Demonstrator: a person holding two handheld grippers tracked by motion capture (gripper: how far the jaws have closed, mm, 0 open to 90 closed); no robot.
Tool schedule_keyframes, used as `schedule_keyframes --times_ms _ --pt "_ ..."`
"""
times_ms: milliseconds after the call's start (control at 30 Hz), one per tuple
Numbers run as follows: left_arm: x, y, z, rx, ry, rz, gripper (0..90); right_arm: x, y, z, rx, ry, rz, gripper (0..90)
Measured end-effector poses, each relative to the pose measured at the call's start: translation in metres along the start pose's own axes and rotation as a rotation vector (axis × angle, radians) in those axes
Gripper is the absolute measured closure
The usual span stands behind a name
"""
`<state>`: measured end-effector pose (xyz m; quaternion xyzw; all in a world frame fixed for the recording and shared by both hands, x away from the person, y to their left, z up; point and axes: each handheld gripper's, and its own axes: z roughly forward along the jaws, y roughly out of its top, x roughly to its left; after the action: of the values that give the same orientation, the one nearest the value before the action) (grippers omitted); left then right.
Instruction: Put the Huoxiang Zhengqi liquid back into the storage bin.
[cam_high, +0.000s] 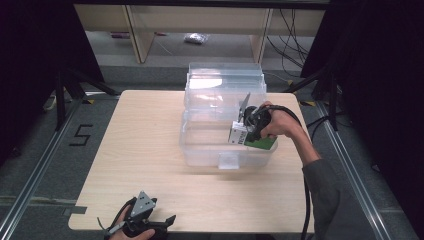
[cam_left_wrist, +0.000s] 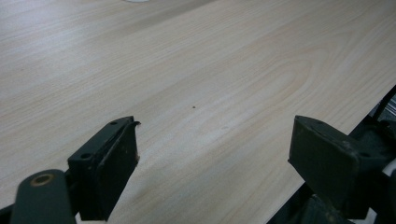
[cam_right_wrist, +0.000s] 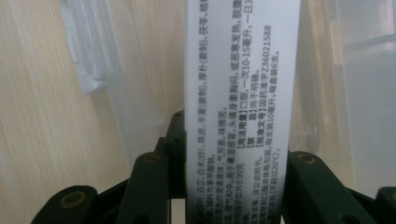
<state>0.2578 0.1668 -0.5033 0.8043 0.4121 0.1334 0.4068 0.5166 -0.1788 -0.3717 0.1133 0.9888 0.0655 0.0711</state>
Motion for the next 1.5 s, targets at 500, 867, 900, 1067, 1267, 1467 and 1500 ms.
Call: schedule_keyframes --times_ms 500,867,900,1067,1267,1467,1500 --pt "0.0 0.0 -0.001 0.0 0.01 -0.006 14.9 -0.001 0.0 0.025 0.051 0.012 -0.006 64.8" --pt "0.001 0.0 -0.001 0.01 0.002 0.011 14.9 -0.004 -0.002 0.038 0.086 0.031 -0.013 64.2" --pt "0.001 0.001 -0.001 0.013 0.003 0.009 14.9 -0.004 -0.001 0.039 0.091 0.027 -0.023 64.1" --pt "0.001 0.001 -0.001 0.01 0.003 0.011 14.9 -0.007 -0.001 0.043 0.081 0.031 -0.034 62.8" --pt "-0.001 0.001 0.0 -0.009 0.004 -0.009 14.9 -0.006 -0.001 0.031 0.066 0.04 0.047 55.9" --pt "-0.001 0.001 0.0 -0.01 0.008 -0.007 14.9 -0.003 -0.013 0.004 -0.048 0.023 0.131 48.9" --pt "-0.001 0.001 0.0 -0.01 0.008 -0.007 14.9 -0.003 -0.013 0.004 -0.048 0.023 0.131 48.9"
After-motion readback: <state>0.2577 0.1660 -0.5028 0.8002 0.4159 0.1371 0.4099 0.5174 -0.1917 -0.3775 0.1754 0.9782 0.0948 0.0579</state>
